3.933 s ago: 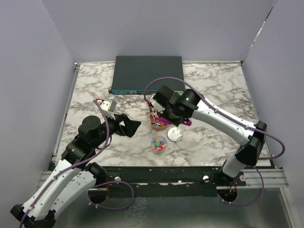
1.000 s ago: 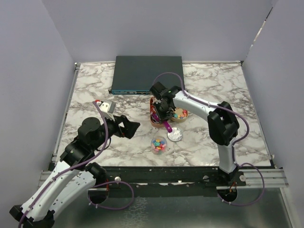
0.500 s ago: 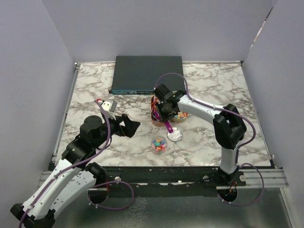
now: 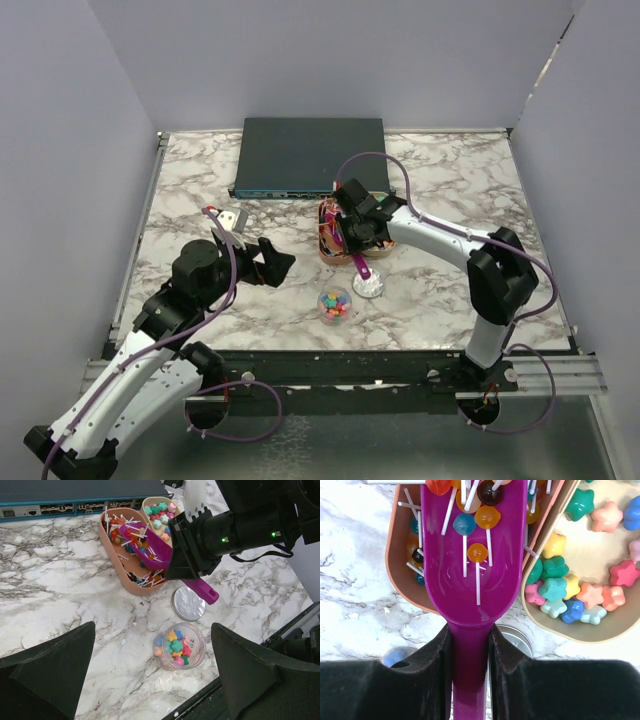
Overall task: Pack the candies
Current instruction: Scoop the fake candies from the storage box, then place the fake candies in the packing bottle.
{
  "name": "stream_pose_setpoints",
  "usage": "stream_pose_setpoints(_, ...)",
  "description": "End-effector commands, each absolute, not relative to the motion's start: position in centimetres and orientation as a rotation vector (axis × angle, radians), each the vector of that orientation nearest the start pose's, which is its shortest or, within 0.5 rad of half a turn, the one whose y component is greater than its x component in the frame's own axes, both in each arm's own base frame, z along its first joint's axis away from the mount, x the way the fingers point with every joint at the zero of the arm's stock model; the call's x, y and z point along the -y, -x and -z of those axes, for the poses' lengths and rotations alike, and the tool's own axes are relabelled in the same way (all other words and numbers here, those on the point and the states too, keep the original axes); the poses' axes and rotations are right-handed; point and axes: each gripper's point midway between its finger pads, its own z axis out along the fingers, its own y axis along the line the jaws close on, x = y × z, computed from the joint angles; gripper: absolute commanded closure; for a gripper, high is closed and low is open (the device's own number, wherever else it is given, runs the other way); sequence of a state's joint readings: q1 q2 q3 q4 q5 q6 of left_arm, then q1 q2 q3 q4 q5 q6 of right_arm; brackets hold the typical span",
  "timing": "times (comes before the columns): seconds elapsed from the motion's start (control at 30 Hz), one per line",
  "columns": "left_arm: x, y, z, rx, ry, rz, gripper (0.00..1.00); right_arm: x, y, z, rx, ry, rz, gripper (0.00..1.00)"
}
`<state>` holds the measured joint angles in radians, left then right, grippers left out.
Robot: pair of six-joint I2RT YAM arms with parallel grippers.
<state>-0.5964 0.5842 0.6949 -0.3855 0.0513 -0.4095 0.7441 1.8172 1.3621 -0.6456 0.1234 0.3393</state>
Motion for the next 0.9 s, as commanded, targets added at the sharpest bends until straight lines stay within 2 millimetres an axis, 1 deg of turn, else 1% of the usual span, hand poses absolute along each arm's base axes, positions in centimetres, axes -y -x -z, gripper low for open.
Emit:
stream_pose_setpoints(0.0, 16.8, -20.7, -24.6, -1.887, -0.211, 0.733, 0.01, -27.0, -31.7, -9.7, -2.521, 0.476, -0.207, 0.99)
stream_pose_setpoints(0.1, 16.8, -20.8, -24.5, -1.888, -0.212, 0.731, 0.01, -26.8, -31.5, -10.3, -2.49, 0.501, -0.219, 0.99)
stream_pose_setpoints(0.23, 16.8, -20.8, -24.6, -1.888, -0.209, 0.732, 0.01, -26.0, -31.0, -10.7, -2.465, 0.529, -0.212, 0.99)
stream_pose_setpoints(0.37, 16.8, -20.8, -24.6, -1.887, -0.207, 0.729, 0.01, -25.6, -30.3, -11.7, -2.404, 0.594, -0.231, 0.99)
stream_pose_setpoints(0.57, 16.8, -20.9, -24.4, -1.895, -0.204, 0.727, 0.01, -24.3, -28.8, -13.2, -2.294, 0.768, -0.197, 0.99)
stream_pose_setpoints(0.63, 16.8, -20.9, -24.3, -1.898, -0.205, 0.726, 0.01, -24.1, -28.1, -14.2, -2.229, 0.857, -0.221, 0.99)
stream_pose_setpoints(0.7, 16.8, -20.9, -24.3, -1.898, -0.204, 0.725, 0.01, -23.6, -27.4, -14.8, -2.198, 0.93, -0.214, 0.99)
stream_pose_setpoints(0.87, 16.8, -21.0, -24.3, -1.898, -0.204, 0.724, 0.01, -23.3, -24.5, -15.5, -2.145, 1.172, -0.298, 0.99)
